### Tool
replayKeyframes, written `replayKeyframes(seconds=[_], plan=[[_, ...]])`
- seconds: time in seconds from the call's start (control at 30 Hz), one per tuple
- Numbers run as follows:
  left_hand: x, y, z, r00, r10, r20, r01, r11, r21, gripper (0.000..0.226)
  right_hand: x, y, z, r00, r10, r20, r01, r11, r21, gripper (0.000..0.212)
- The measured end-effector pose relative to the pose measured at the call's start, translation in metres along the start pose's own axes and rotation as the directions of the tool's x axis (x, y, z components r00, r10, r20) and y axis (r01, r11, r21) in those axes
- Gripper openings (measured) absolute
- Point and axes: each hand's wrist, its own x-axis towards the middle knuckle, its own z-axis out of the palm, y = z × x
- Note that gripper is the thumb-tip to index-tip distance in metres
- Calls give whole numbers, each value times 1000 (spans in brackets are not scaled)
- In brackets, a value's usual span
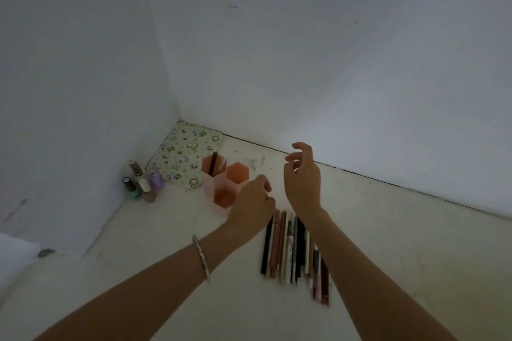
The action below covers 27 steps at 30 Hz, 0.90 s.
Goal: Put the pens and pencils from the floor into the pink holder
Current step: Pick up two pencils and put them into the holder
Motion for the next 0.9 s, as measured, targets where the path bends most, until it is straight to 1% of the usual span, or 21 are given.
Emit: replayKeyframes(seconds=[0.03, 0.07, 0.1, 0.17, 0.27, 0.33, 0.4, 0.47, 0.57, 0.67, 0.73, 0.8, 0.83, 0.9], plan=[[-5, -5, 16, 989, -70, 127, 57, 993, 107, 11, -1, 8, -9, 1000, 27, 5, -27, 1000, -2, 37], [-8, -12, 29, 969, -140, 203, 95, 972, 216, 14, -3, 15, -16, 999, 48, 14, -48, 999, -2, 36], [-11, -18, 41, 950, -202, 238, 124, 944, 306, 19, -6, 22, -22, 998, 65, 25, -64, 998, -5, 35], [-12, -25, 56, 932, -292, 213, 187, 894, 407, 23, -12, 36, -33, 996, 85, 40, -84, 996, -13, 32], [-7, -30, 67, 927, -339, 164, 226, 849, 477, 22, -21, 49, -43, 993, 94, 71, -91, 995, -36, 30], [-3, -30, 71, 926, -345, 151, 244, 855, 457, 19, -25, 55, -45, 990, 103, 92, -99, 994, -50, 31], [0, -29, 72, 926, -354, 132, 273, 868, 415, 23, -26, 58, -43, 988, 110, 107, -105, 993, -56, 31], [1, -29, 75, 928, -347, 134, 264, 867, 422, 25, -26, 59, -40, 986, 113, 120, -107, 993, -53, 31], [2, -28, 81, 938, -328, 112, 247, 860, 446, 18, -26, 60, -34, 984, 101, 145, -93, 994, -64, 30], [0, -27, 82, 936, -340, 96, 271, 865, 423, 33, -25, 59, -32, 982, 94, 165, -84, 994, -63, 30], [1, -23, 74, 939, -324, 114, 268, 899, 346, 37, -24, 59, -32, 981, 98, 169, -90, 994, -55, 29], [6, -18, 56, 957, -267, 116, 240, 950, 200, 35, -21, 58, -30, 982, 101, 160, -90, 993, -74, 25], [11, -13, 45, 968, -229, 106, 216, 969, 118, 35, -20, 58, -28, 981, 100, 164, -81, 990, -116, 23], [22, -2, 17, 987, -149, 57, 149, 989, 1, 34, -19, 58, -20, 967, 118, 228, -54, 962, -267, 20]])
